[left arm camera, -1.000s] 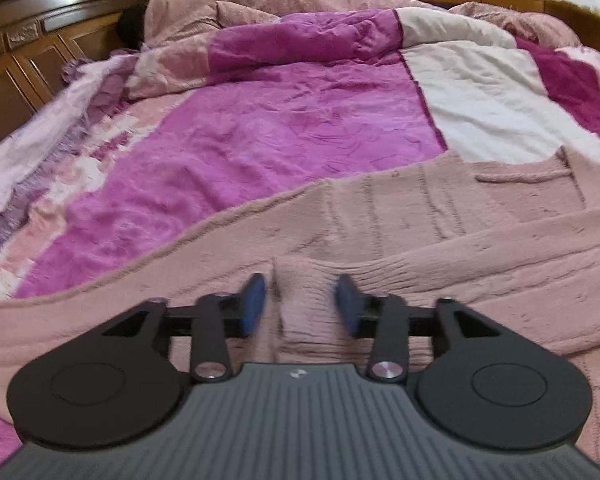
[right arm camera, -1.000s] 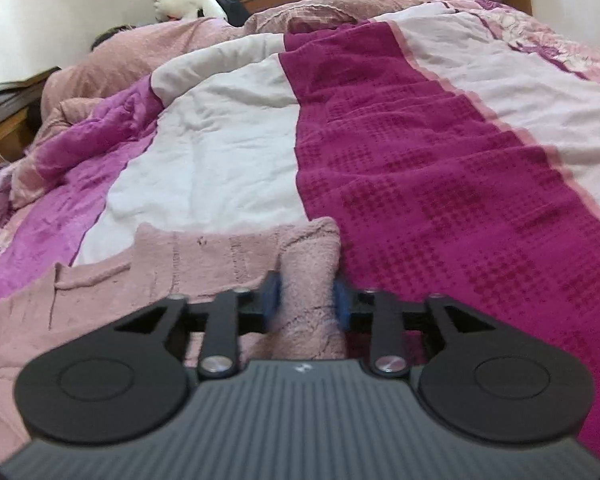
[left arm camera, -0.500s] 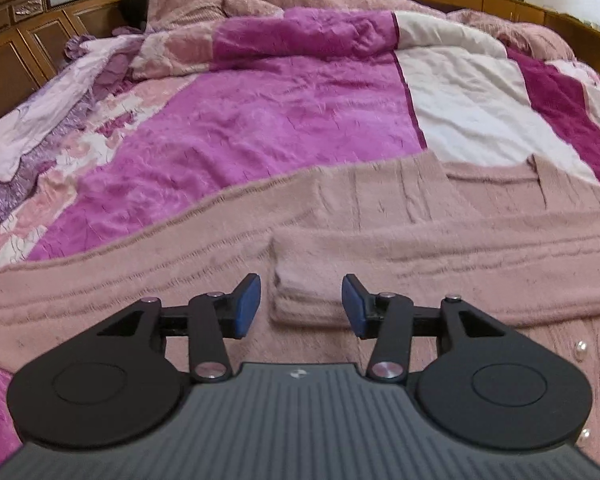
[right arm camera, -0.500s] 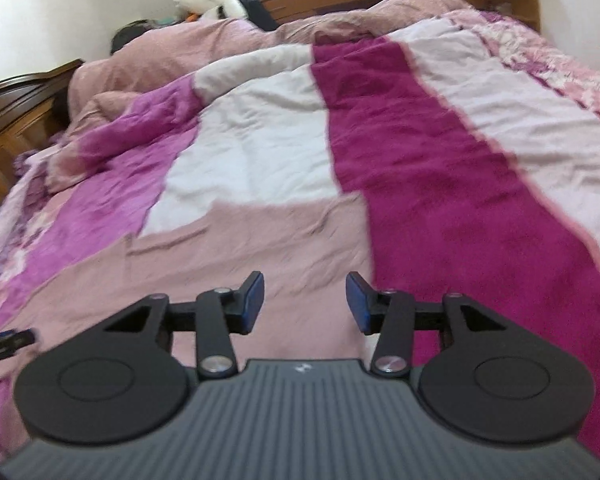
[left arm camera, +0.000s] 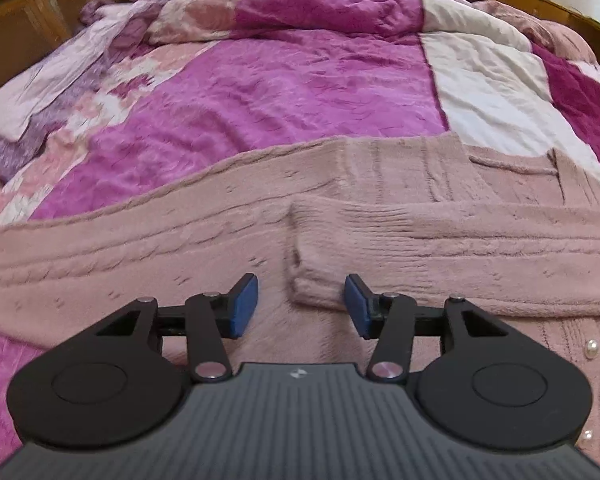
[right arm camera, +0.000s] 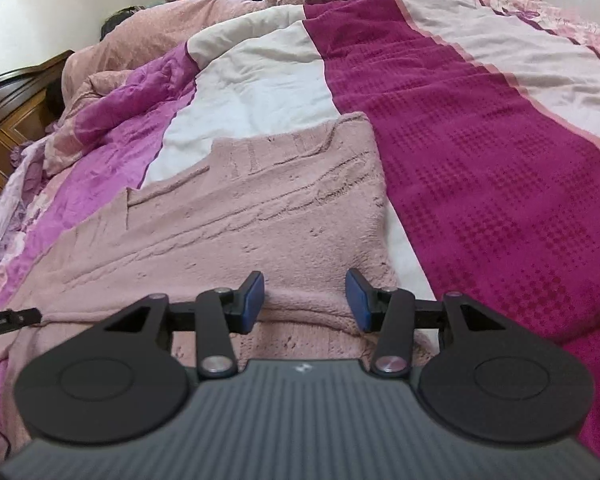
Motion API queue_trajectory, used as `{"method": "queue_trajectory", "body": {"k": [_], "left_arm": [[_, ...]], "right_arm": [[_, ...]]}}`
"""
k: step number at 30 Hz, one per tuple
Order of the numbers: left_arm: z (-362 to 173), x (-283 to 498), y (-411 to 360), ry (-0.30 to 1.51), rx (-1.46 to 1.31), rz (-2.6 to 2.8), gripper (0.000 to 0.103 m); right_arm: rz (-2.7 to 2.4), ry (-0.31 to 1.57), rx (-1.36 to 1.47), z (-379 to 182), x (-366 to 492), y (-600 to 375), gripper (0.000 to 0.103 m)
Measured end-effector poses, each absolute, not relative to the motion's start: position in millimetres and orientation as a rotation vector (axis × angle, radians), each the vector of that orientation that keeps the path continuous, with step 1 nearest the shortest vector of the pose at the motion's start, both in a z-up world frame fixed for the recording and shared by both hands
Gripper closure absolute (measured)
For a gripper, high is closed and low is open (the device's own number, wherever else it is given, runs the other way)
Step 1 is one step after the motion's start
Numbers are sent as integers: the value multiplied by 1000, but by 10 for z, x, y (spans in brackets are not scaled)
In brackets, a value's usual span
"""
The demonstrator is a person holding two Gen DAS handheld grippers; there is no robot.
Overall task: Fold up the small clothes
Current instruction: 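Move the left gripper to the other sleeve cuff and close on it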
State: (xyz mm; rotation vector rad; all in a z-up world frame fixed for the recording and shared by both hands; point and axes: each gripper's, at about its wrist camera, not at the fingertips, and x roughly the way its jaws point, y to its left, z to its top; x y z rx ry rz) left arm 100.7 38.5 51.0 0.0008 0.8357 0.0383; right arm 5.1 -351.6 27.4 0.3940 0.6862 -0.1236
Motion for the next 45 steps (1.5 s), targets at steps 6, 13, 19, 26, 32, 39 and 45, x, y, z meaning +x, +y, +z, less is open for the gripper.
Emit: {"method": "queue_trajectory", "body": {"k": [6, 13, 19, 26, 32, 39, 45], "left_arm": [[759, 785, 762, 814, -66, 124, 47], [997, 469, 1403, 798, -216, 217, 47], [957, 234, 1941, 805, -307, 320, 47], [728, 122, 2443, 772, -542, 344, 47], [499, 159, 2650, 720, -689, 368, 47], [319, 230, 2842, 651, -795, 396, 47], [259, 347, 3051, 604, -874, 391, 47]], "right_arm": [[-137, 662, 369, 457, -152, -3447, 55], [-101, 632, 396, 656, -425, -3302, 51], [-53, 627, 359, 681, -605, -3054, 41], [-49, 659, 278, 528, -695, -2784, 41], [-90, 690, 259, 406, -774, -2684, 41], [-101, 712, 229, 361, -797, -2585, 41], [-90, 718, 219, 353, -775, -2521, 41]]}}
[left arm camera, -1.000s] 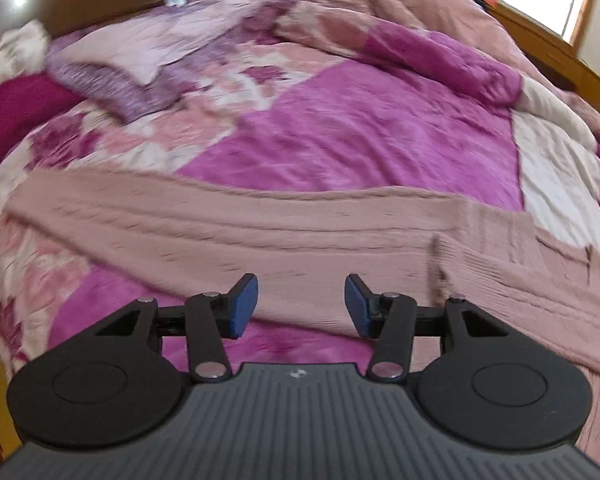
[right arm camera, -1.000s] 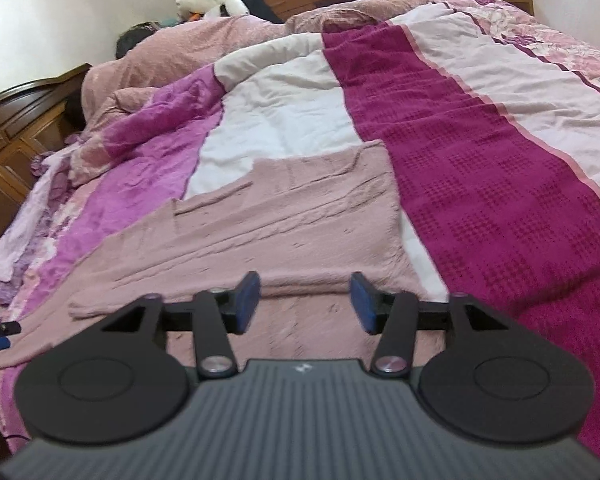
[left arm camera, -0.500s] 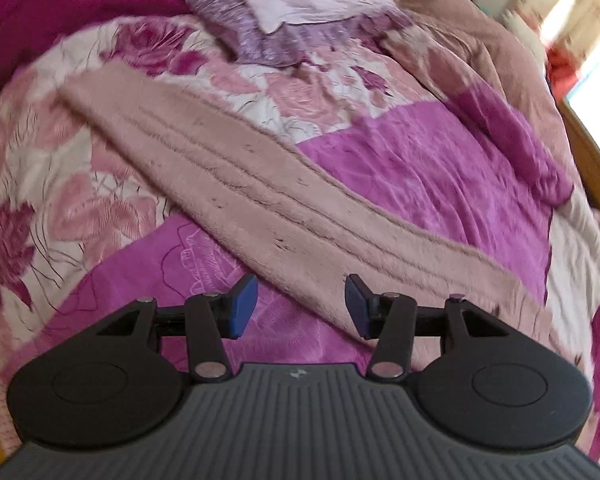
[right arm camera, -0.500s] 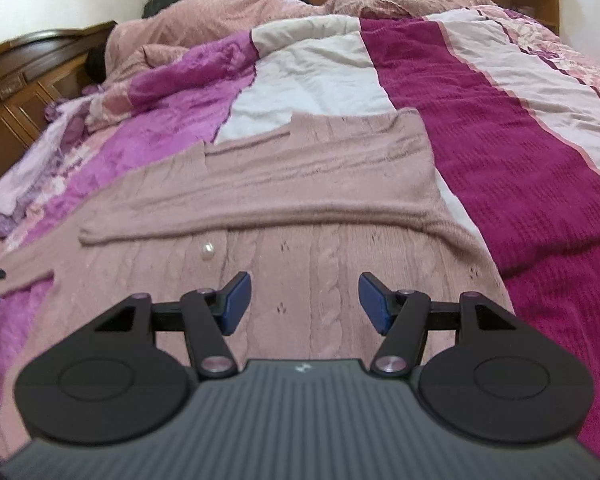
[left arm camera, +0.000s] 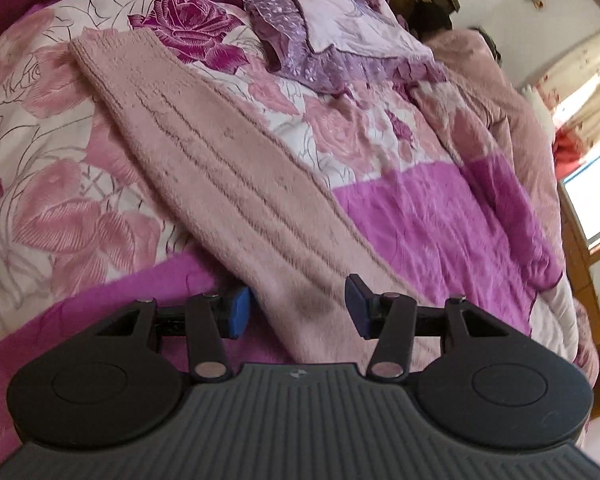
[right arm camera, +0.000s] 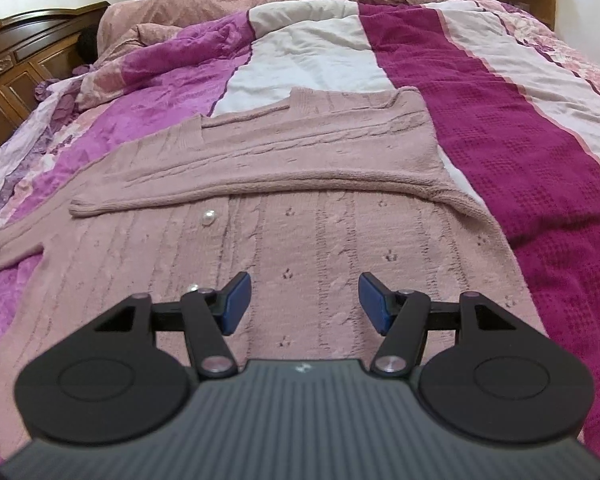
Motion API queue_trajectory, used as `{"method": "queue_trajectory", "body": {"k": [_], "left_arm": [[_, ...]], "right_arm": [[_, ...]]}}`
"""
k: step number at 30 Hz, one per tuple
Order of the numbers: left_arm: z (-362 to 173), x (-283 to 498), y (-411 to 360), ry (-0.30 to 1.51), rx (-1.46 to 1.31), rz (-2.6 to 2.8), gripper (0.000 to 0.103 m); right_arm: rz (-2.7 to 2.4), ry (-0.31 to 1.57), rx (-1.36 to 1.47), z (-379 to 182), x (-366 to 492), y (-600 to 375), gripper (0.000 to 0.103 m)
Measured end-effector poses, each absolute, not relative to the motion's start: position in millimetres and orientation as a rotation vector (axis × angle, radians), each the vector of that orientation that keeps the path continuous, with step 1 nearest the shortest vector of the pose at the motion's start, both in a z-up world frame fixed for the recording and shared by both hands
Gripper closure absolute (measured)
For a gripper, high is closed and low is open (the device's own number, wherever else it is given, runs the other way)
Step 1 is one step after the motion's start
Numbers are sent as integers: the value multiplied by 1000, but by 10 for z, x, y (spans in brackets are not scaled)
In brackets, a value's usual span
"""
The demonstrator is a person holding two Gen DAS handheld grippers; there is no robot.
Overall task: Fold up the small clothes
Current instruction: 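Move the left gripper to the other sleeve cuff and close on it, then fold the held sleeve across the cardigan body and open the left gripper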
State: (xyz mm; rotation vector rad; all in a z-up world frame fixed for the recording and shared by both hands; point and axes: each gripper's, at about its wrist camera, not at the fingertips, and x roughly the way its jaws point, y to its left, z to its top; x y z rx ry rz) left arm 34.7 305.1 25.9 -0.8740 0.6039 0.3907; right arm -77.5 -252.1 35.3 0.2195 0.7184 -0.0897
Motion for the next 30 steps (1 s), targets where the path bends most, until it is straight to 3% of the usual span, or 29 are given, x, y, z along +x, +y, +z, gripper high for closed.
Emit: {"method": "queue_trajectory", "body": {"k": [8, 11, 15, 30], "left_arm": [[235, 548, 3151, 587, -807, 424, 47], [283, 563, 3121, 583, -733, 412, 69], [301, 510, 3134, 577, -707, 371, 86], [961, 378, 2684, 446, -600, 217, 87]], "right_arm": [[-103, 727, 216, 344, -755, -2503, 41], [-110, 725, 221, 344, -753, -2522, 41], [-110, 721, 240, 340, -745, -2557, 41], [-119, 685, 308, 362, -816, -2698, 41]]}}
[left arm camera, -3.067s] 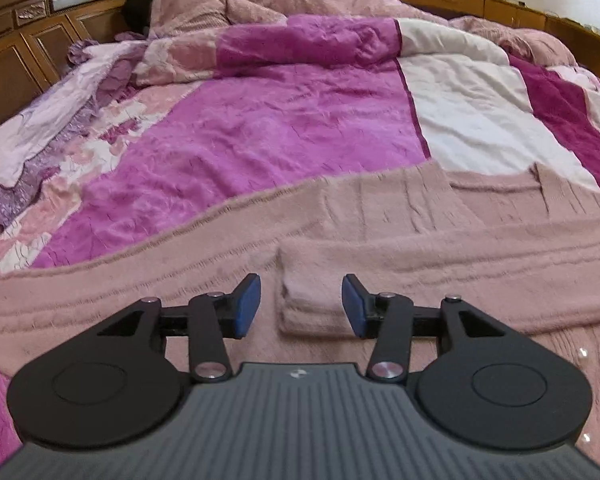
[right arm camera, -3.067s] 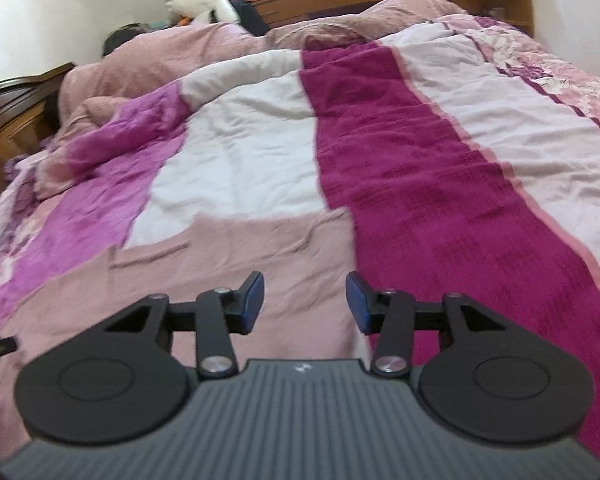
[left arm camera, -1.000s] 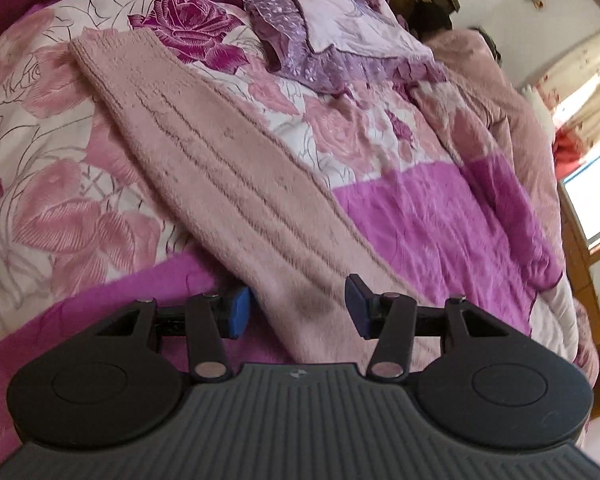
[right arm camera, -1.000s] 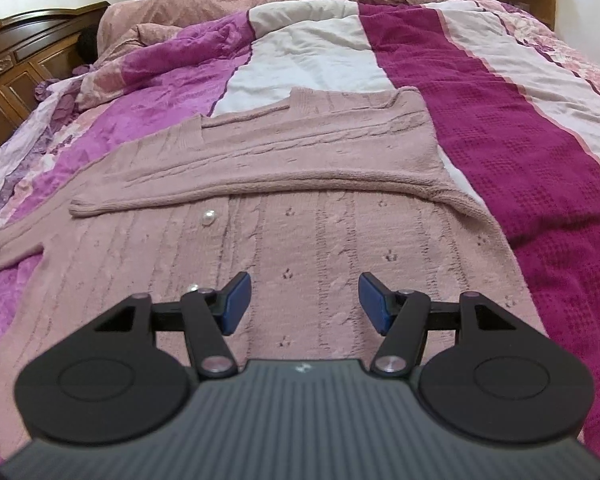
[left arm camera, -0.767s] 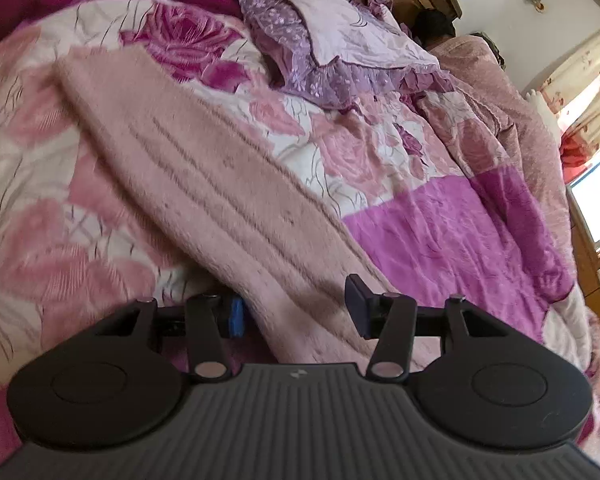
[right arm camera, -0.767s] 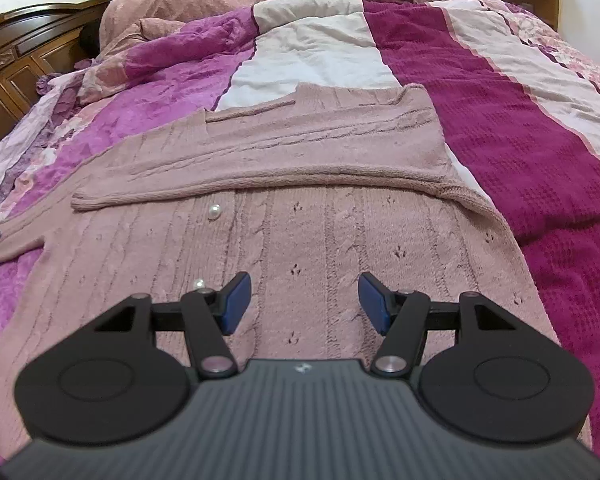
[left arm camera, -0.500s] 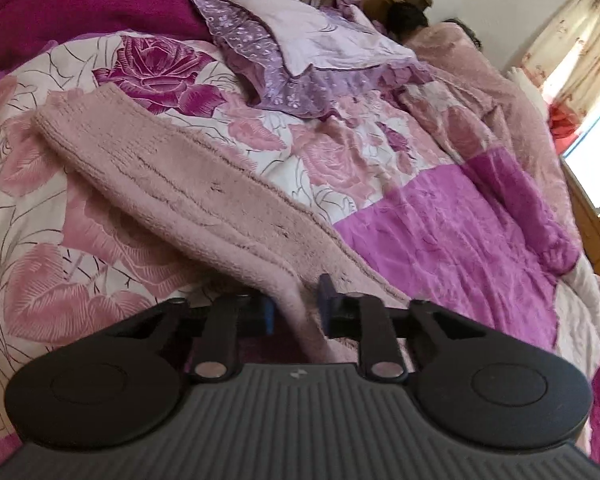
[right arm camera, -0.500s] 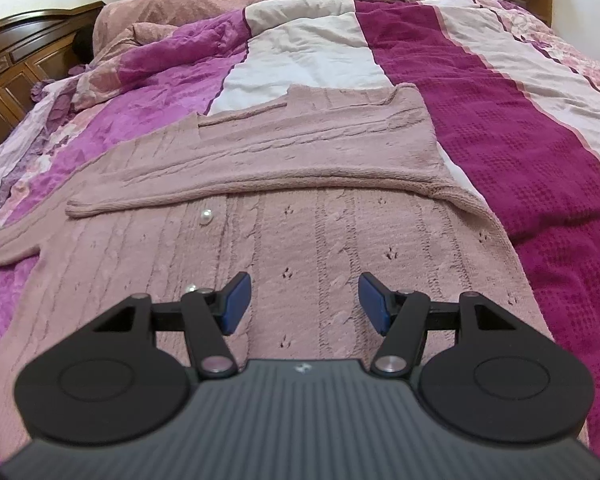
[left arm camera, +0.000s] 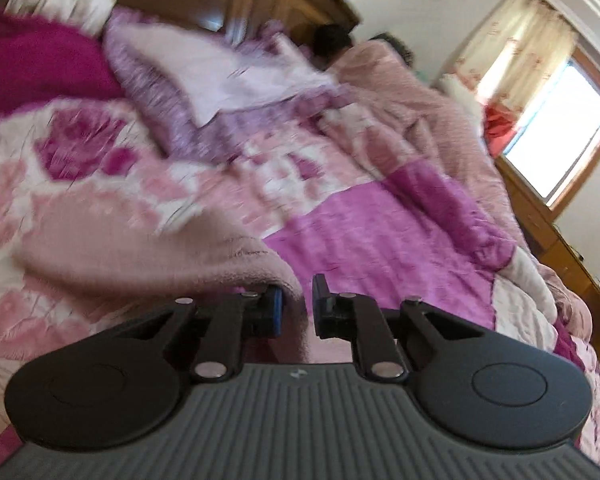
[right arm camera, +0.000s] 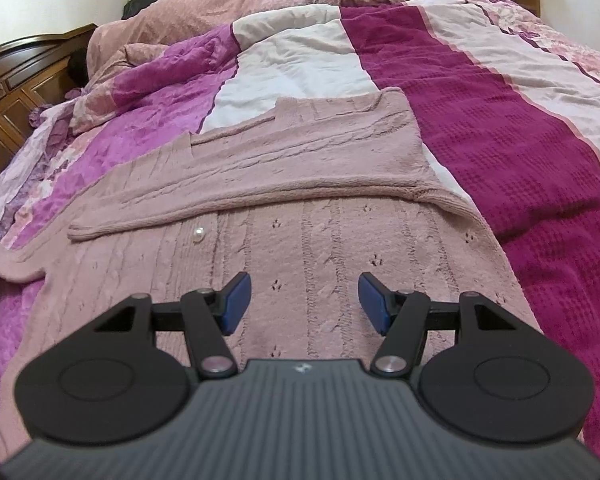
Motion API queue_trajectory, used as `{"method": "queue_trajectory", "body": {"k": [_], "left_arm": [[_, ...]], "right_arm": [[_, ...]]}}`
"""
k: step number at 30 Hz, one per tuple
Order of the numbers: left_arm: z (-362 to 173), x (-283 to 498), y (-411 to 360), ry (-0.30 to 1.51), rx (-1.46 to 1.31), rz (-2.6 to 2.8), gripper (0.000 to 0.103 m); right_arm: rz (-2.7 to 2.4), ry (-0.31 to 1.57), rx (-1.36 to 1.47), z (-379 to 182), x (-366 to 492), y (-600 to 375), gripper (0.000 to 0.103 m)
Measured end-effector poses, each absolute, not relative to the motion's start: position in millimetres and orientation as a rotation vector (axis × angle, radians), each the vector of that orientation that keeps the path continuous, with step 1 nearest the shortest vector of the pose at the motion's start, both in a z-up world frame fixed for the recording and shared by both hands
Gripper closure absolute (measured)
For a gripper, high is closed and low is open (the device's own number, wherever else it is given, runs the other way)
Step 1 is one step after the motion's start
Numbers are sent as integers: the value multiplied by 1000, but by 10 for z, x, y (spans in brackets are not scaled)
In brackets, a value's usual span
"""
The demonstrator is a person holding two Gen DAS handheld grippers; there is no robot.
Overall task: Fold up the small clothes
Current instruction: 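Fold the held sleeve across the cardigan body and open the left gripper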
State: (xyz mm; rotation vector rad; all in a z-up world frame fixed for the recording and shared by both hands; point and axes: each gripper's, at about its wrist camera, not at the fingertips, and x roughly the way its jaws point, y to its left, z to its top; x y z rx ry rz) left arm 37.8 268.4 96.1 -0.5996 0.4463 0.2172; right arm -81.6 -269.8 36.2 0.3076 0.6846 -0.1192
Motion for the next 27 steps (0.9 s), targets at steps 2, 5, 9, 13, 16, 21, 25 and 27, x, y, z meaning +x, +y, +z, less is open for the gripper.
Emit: {"method": "queue_trajectory", "body": {"k": [2, 5, 9, 13, 16, 21, 25, 27], "left_arm": [[1069, 366, 2546, 422, -554, 203, 87], [1240, 353, 2335, 392, -521, 153, 87], [1457, 366, 2023, 358, -499, 84, 87], [1671, 432, 1649, 330, -472, 7, 87], [1797, 470, 1320, 312, -428, -41, 87], [1884, 524, 738, 315, -366, -129, 87], [1828, 592, 312, 340, -330, -176, 87], [1778, 638, 95, 364, -324, -208, 87]], "right_arm": [[-119, 676, 320, 369, -838, -2715, 41], [-118, 658, 332, 390, -868, -2738, 41], [-122, 647, 356, 389, -882, -2785, 41], [-123, 637, 374, 389, -910, -2827, 41], [-127, 626, 389, 394, -928, -2867, 41], [-141, 615, 422, 384, -932, -2976, 41], [-143, 610, 438, 377, -929, -3032, 41], [-141, 607, 442, 370, -920, -3051, 41]]}}
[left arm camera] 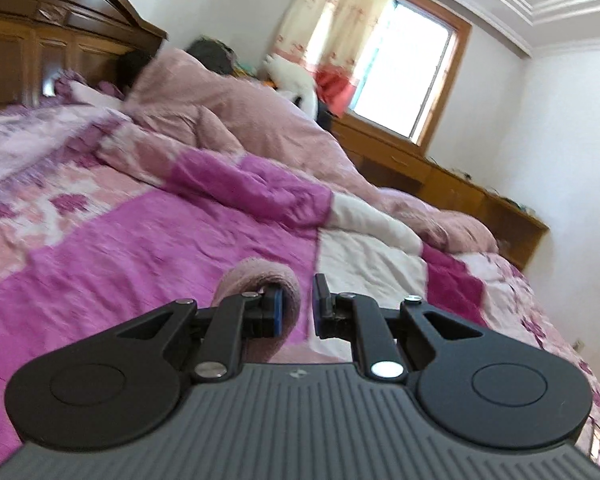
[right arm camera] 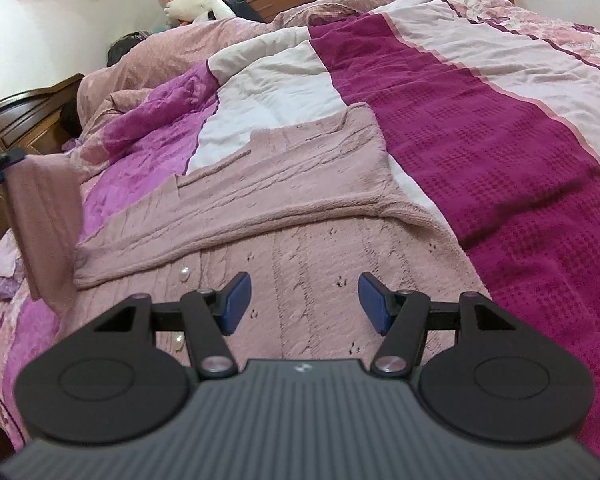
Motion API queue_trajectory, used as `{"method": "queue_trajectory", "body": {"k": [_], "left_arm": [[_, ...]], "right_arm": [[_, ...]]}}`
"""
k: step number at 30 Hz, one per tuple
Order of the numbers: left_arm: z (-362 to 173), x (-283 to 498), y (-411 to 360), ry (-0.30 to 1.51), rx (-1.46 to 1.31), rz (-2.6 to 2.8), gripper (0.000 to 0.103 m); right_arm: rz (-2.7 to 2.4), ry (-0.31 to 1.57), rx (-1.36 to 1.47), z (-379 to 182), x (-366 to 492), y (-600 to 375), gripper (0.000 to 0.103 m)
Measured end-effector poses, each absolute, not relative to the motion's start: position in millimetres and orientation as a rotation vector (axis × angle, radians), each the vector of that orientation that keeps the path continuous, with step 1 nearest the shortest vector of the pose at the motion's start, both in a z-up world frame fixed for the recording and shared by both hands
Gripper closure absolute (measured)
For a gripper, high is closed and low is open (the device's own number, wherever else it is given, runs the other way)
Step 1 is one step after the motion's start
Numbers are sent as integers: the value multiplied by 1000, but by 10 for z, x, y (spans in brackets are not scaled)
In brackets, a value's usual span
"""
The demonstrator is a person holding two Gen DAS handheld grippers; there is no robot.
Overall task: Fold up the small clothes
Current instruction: 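Fold the held sleeve across the cardigan body and open the left gripper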
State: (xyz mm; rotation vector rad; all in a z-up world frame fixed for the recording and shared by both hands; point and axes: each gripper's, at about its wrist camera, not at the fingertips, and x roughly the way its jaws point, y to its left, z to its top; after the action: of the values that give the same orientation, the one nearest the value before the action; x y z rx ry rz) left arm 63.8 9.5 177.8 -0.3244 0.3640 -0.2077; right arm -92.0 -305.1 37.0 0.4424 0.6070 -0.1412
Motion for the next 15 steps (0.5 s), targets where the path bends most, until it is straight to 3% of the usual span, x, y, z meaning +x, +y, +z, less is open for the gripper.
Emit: {"method": "queue_trajectory", "body": {"k": [15], "left_arm": [[895, 1052, -1014, 568, -226, -302, 87]], "right_arm": [[-144, 637, 515, 153, -875, -3237, 41]]}}
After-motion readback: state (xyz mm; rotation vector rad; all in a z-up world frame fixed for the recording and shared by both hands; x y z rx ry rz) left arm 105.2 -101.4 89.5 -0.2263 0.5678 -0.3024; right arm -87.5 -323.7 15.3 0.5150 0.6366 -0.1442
